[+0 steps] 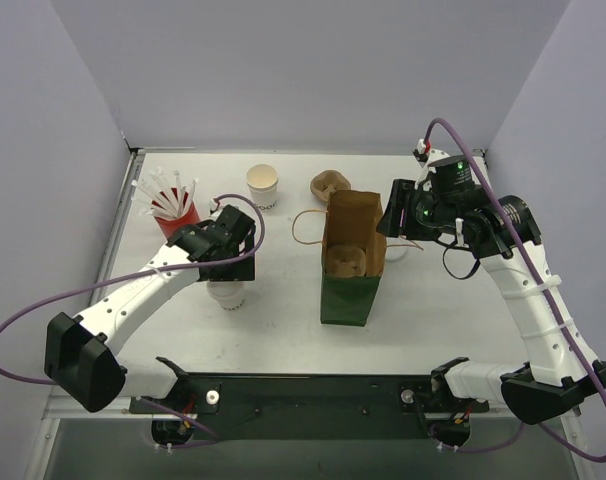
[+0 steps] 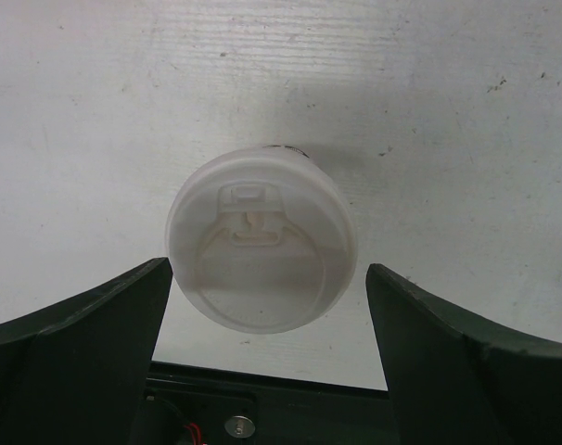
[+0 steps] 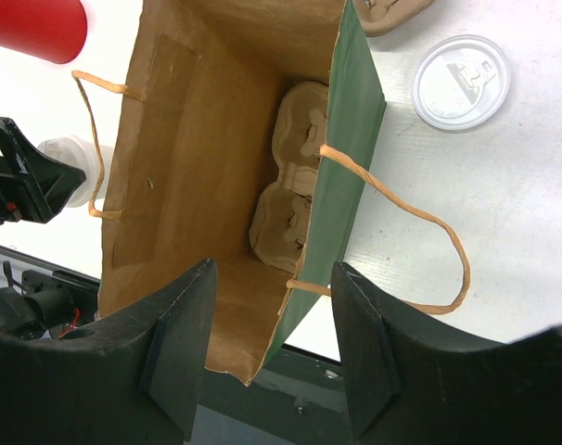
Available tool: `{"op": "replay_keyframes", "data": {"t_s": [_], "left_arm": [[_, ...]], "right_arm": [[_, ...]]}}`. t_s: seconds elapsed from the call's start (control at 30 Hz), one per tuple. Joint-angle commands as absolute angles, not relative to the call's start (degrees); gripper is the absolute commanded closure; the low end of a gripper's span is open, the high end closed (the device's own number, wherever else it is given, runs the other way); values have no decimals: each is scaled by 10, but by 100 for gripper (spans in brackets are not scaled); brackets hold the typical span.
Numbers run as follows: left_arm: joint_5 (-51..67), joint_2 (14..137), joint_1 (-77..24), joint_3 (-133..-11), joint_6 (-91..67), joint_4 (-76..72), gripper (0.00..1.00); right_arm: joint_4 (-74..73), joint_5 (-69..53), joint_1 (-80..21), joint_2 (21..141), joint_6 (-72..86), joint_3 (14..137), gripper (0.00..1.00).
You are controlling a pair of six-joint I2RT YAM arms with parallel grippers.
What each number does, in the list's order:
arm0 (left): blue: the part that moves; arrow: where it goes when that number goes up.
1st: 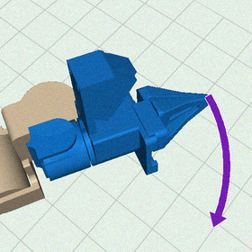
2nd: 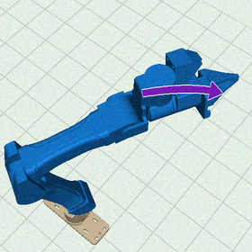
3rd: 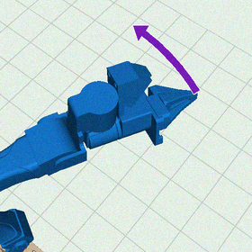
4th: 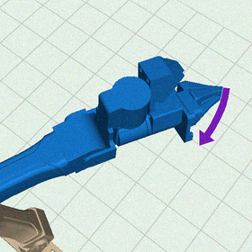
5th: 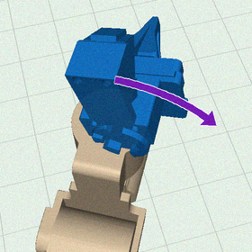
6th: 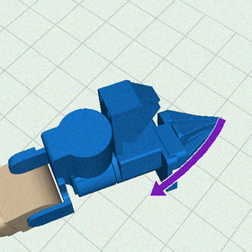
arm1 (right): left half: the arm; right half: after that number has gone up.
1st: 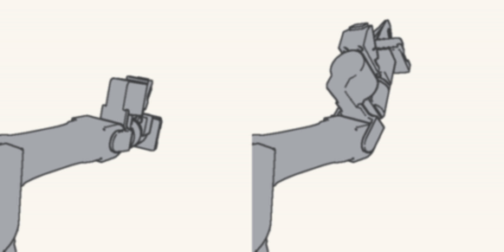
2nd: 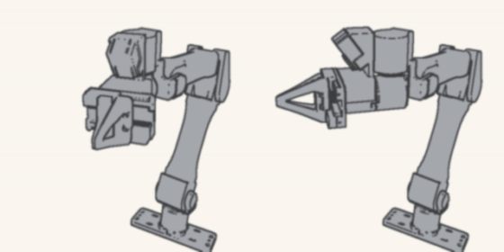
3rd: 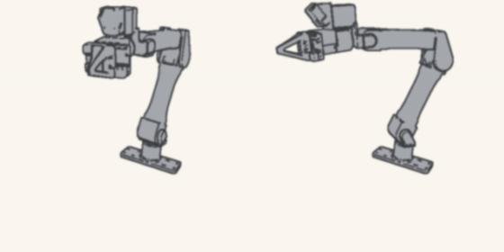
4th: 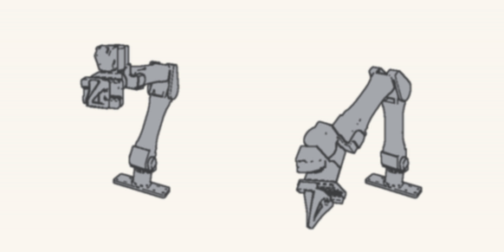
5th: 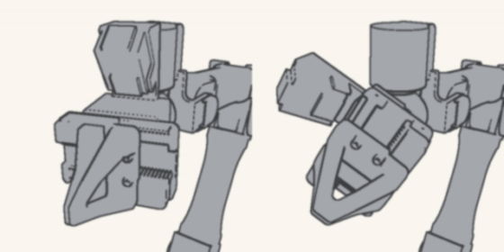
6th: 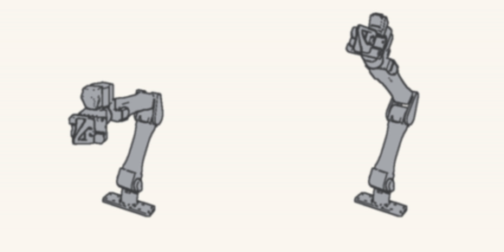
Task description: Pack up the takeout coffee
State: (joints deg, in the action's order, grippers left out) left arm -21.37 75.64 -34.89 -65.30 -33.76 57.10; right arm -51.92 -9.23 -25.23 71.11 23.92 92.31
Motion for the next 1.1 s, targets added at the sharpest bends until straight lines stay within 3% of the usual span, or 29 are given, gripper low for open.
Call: {"op": "replay_keyframes", "data": {"t_s": [0.0,0.47,1.07], "left_arm": [[-201,771,-330,-688,-330,595,3],[-143,816,-301,-748,-280,639,2],[-146,819,-301,-715,-294,633,3]], "right_arm": [[-531,-88,-255,702,233,918,52],[-531,-97,-255,706,221,922,52],[-526,-108,-243,691,207,901,51]]}}
